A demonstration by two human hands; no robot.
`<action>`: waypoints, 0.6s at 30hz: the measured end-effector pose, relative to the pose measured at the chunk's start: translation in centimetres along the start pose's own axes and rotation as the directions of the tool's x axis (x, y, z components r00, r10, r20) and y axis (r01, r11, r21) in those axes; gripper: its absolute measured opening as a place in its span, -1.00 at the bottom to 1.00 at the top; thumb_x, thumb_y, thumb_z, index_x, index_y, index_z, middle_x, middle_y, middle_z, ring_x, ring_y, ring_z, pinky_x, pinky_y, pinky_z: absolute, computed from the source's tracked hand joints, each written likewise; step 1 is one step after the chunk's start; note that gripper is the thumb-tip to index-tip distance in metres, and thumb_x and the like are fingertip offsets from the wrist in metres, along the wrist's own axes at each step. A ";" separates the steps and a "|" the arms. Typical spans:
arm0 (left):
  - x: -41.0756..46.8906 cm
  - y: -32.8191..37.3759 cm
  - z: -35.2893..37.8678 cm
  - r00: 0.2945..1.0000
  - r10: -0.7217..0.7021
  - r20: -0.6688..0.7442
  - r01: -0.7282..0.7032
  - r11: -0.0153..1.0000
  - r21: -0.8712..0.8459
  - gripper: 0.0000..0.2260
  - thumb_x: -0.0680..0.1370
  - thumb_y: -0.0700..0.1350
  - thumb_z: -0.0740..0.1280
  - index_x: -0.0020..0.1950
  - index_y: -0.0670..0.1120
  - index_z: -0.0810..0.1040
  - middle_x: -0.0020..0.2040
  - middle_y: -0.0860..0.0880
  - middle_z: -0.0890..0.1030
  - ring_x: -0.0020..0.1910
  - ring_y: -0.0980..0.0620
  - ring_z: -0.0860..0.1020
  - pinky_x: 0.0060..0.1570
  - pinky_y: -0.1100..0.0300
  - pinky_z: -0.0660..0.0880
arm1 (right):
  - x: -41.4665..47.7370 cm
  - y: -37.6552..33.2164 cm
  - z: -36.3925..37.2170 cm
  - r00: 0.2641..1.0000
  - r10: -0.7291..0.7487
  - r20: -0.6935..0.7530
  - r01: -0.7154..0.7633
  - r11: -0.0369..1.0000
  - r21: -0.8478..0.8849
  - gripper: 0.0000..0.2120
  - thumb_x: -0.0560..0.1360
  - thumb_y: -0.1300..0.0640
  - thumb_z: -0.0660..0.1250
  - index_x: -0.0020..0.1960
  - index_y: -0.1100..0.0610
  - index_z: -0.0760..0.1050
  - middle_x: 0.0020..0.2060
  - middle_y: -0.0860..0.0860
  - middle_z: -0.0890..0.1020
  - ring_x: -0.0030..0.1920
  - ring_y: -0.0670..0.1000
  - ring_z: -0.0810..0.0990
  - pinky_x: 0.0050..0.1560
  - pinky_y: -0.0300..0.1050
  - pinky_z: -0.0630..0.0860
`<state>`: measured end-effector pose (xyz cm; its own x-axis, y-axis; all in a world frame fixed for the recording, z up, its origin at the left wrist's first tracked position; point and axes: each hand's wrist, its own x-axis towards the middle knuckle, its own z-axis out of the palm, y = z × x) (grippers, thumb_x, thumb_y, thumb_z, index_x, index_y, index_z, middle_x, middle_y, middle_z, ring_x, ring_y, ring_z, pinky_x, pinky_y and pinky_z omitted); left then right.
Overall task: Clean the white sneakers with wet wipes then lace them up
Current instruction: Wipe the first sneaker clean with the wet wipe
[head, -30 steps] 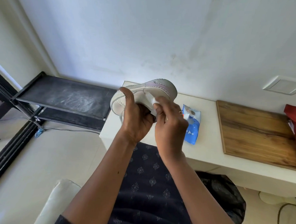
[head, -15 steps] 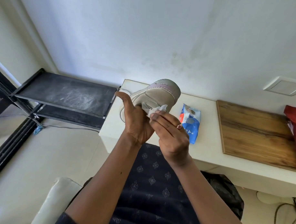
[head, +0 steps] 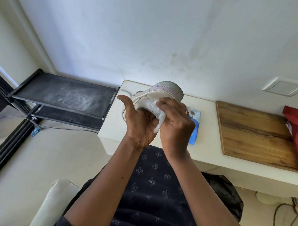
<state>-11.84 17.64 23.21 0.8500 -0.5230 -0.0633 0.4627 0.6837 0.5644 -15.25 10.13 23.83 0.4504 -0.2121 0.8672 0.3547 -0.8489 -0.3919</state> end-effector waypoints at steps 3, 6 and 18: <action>-0.5 -0.1 0.6 0.999 0.027 0.030 -0.027 1.000 0.009 -0.06 0.32 0.52 -0.08 0.11 -0.27 0.58 0.04 -0.17 0.55 0.09 -0.03 0.52 0.29 0.15 0.34 | 0.7 0.0 0.5 0.998 -0.022 0.060 0.026 0.997 -0.068 -0.80 0.37 0.44 0.23 -0.20 0.33 0.63 -0.19 0.15 0.67 -0.12 0.13 0.60 -0.09 -0.10 0.53; -0.6 -0.5 0.5 0.999 0.030 0.027 -0.030 0.999 0.016 -0.09 0.41 0.47 -0.19 -0.04 -0.22 0.67 -0.11 -0.11 0.66 -0.06 0.04 0.63 0.04 0.24 0.56 | 1.6 -0.4 0.4 0.985 -0.015 0.170 0.034 0.994 -0.106 -0.83 0.35 0.42 0.26 -0.18 0.33 0.63 -0.16 0.15 0.67 -0.11 0.17 0.62 -0.05 -0.15 0.45; -0.2 -0.4 0.7 0.999 0.013 -0.035 -0.015 0.999 -0.048 -0.17 0.44 0.43 -0.03 0.02 -0.30 0.62 -0.06 -0.20 0.62 -0.04 -0.04 0.60 0.10 0.19 0.51 | -0.6 2.2 -2.0 0.974 -0.178 0.143 0.182 0.983 -0.017 -0.75 0.56 0.38 0.18 -0.11 0.33 0.65 -0.13 0.17 0.66 -0.06 0.09 0.56 0.02 -0.18 0.49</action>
<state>-12.38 17.14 23.57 0.8643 -0.4958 -0.0843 0.4614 0.7151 0.5251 -16.36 7.41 23.02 0.4926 0.0135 0.8702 0.4170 -0.8812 -0.2225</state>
